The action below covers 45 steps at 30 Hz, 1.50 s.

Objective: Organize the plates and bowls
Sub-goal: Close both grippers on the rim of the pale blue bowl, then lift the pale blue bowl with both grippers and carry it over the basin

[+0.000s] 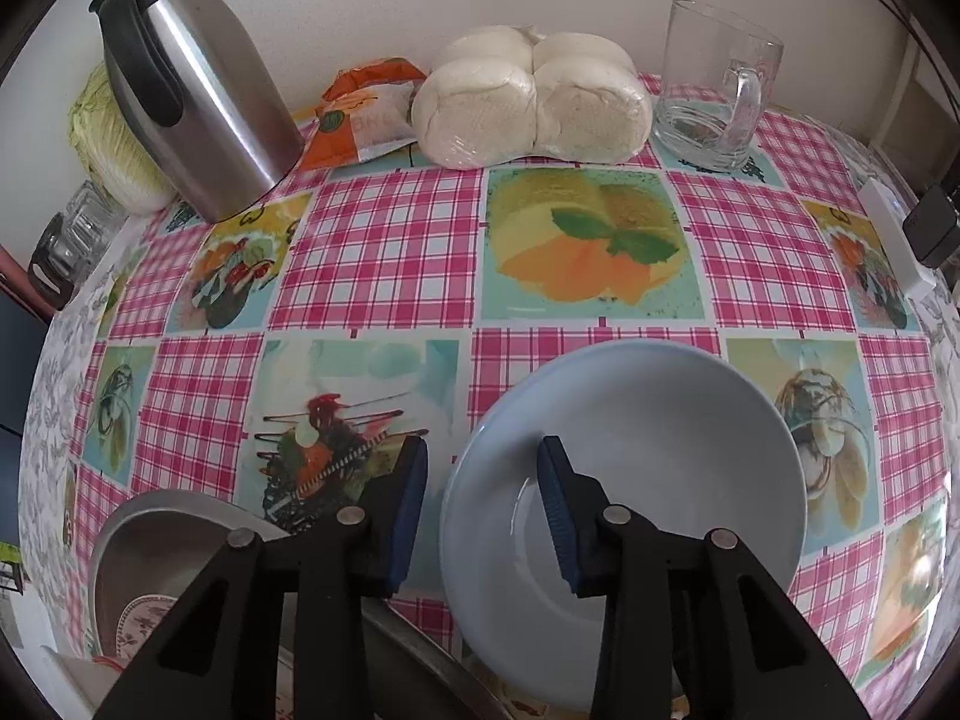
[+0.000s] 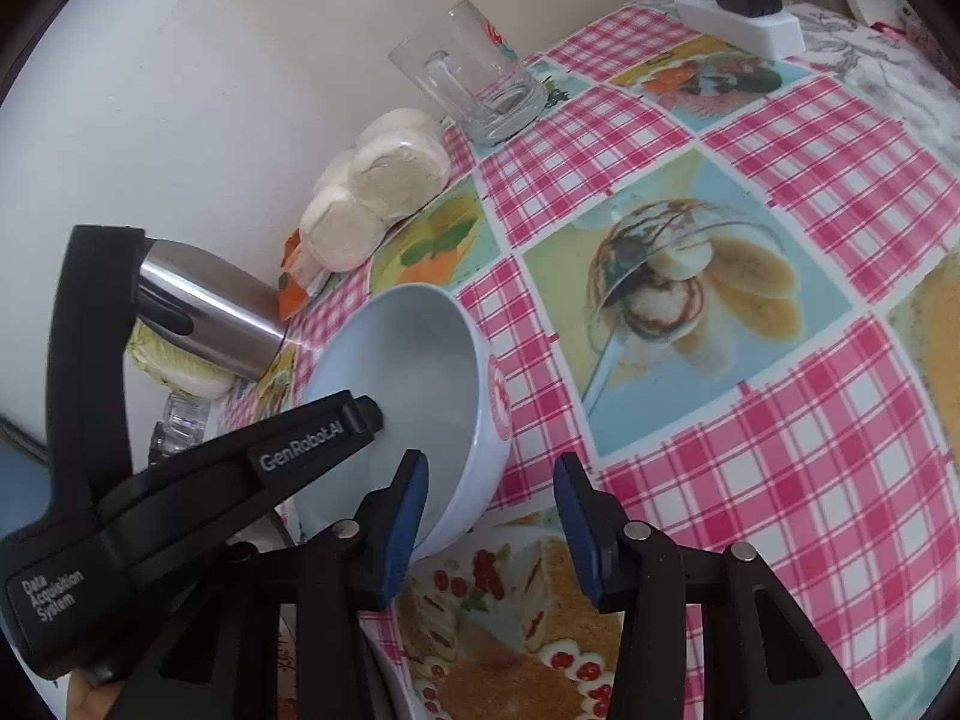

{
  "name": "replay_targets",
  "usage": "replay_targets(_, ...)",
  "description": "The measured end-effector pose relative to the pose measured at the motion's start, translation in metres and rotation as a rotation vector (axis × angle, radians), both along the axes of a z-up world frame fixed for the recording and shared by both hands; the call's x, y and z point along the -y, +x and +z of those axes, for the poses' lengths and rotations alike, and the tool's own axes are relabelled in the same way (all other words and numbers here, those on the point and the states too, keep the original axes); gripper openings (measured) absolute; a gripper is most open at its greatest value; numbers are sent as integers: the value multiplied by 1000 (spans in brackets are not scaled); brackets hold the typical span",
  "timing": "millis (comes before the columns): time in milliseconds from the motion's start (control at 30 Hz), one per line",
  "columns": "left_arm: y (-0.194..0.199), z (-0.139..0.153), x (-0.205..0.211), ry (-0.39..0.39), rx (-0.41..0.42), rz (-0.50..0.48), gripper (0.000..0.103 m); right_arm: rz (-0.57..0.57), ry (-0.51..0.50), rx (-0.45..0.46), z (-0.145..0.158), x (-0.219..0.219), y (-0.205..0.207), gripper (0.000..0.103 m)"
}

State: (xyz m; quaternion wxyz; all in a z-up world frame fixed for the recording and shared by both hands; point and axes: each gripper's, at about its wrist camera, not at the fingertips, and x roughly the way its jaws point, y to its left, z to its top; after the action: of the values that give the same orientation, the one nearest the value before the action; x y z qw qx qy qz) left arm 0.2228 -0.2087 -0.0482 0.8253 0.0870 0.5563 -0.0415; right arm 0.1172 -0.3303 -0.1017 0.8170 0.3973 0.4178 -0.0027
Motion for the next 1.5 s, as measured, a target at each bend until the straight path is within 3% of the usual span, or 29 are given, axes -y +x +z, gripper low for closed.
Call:
replay_targets(133,-1,3,5,1,10,-25,30,0,-12,20,3,-2,0,31)
replay_targets(567,-23,10,24,-60,-16,-130,21,-41,-75,-33,5,22,-13,22)
replay_targets(800,-36,6,28,-162,-76,-150,18,-41,-68,-33,4,44,-28,21)
replay_targets(1167,-67,12,18,-275,-72,-136,17,-68,-136,-115,12,37,-51,17)
replay_targets(1333,-81,26,18,-308,-45,-157,17,-82,-122,-126,15,40,-62,17)
replay_targets(1500,-95,49,12,-343,18,-173,17,-90,-162,-88,40,37,-72,17)
